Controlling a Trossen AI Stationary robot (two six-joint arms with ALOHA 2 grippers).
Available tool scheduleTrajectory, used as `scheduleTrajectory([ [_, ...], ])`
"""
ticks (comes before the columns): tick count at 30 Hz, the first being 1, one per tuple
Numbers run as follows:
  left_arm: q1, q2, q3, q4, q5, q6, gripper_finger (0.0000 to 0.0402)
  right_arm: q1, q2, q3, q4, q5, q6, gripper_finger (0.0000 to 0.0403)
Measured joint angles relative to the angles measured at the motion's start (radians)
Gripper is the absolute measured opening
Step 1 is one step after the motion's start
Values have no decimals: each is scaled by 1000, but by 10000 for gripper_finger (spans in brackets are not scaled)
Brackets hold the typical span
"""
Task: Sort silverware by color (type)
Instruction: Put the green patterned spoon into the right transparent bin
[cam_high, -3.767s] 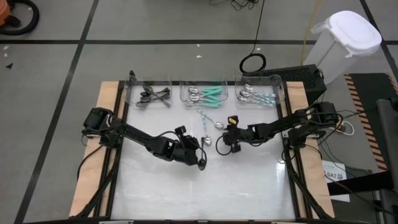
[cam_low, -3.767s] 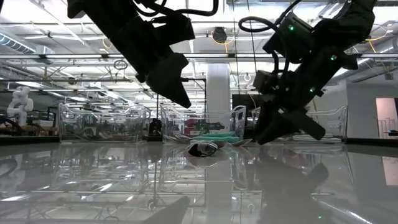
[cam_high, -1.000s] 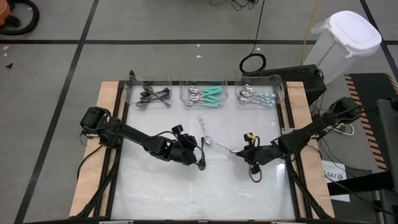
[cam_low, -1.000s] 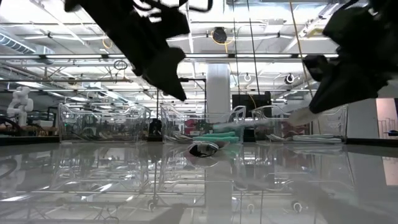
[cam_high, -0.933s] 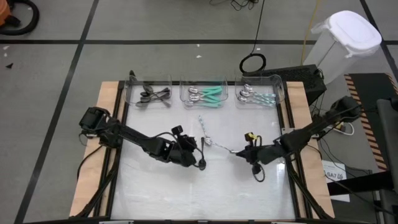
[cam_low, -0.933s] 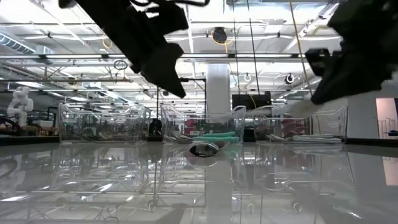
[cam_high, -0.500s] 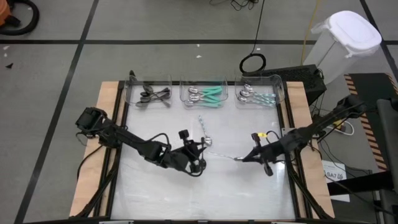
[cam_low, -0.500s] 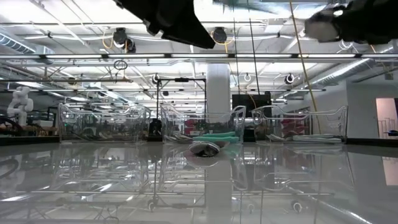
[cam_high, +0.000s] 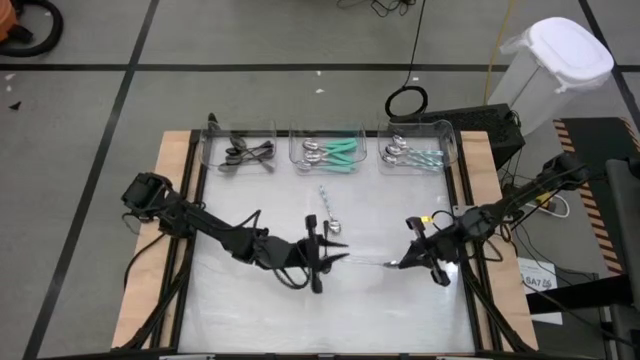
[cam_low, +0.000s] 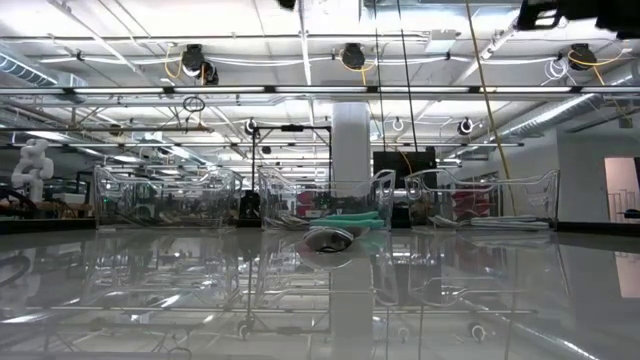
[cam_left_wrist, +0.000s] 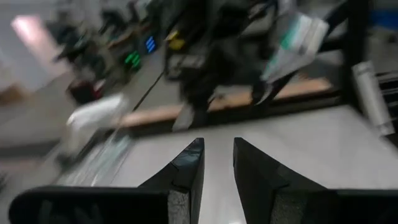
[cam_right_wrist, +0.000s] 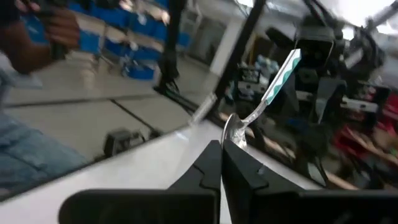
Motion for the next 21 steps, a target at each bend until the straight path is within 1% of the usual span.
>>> scheduleTrajectory([
  [3, -15, 0, 0, 79, 88, 76, 88, 0, 7, 0, 58, -60, -7, 0],
  [5, -23, 0, 0, 125, 134, 117, 88, 0, 12, 0, 86, -77, -10, 0],
  [10, -36, 0, 0, 207, 188, 193, 89, 0, 27, 1, 102, -79, -19, 0],
  [12, -34, 0, 0, 216, 206, 203, 96, 0, 35, 1, 114, -80, -19, 0],
  [15, -23, 6, 0, 220, 212, 200, 129, 0, 44, 1, 129, -100, -20, 0],
  [18, -11, 50, 0, 293, 216, 212, 175, 0, 50, 1, 142, -101, -21, 0],
  [21, 3, 122, 12, 420, 251, 236, 217, 0, 57, 2, 148, -100, -22, 0],
])
